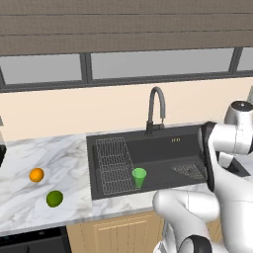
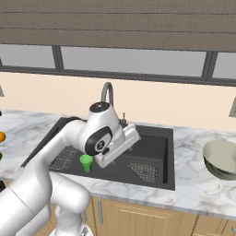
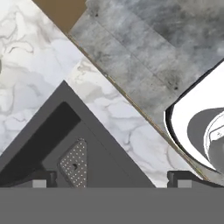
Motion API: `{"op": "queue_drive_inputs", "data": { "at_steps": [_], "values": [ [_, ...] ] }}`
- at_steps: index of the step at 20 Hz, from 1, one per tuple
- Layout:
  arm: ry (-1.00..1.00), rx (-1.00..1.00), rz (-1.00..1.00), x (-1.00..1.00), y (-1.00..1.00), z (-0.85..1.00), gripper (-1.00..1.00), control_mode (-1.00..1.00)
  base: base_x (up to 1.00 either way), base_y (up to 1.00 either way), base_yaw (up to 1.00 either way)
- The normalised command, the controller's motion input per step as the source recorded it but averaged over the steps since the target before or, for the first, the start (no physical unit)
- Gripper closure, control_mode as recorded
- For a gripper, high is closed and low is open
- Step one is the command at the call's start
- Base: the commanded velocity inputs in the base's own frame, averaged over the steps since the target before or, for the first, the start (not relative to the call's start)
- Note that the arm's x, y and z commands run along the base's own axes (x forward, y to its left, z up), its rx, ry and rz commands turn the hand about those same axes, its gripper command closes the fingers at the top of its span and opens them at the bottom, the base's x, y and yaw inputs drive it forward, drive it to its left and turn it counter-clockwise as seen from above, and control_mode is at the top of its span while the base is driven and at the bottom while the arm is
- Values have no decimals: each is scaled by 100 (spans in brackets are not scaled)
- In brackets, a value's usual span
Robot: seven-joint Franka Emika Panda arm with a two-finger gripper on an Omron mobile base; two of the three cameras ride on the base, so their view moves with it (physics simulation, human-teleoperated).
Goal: Remove the orange and lime from the sink. Then move the bowl and cup from the counter to the sink for washing.
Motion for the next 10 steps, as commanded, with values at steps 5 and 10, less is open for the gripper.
{"op": "queue_drive_inputs", "data": {
  "at_steps": [5, 10],
  "values": [
    [-2, -12, -8, 10, -22, 1, -100, -100, 0, 0, 0],
    [0, -13, -7, 8, -27, 5, -100, -100, 0, 0, 0]
  ]
}}
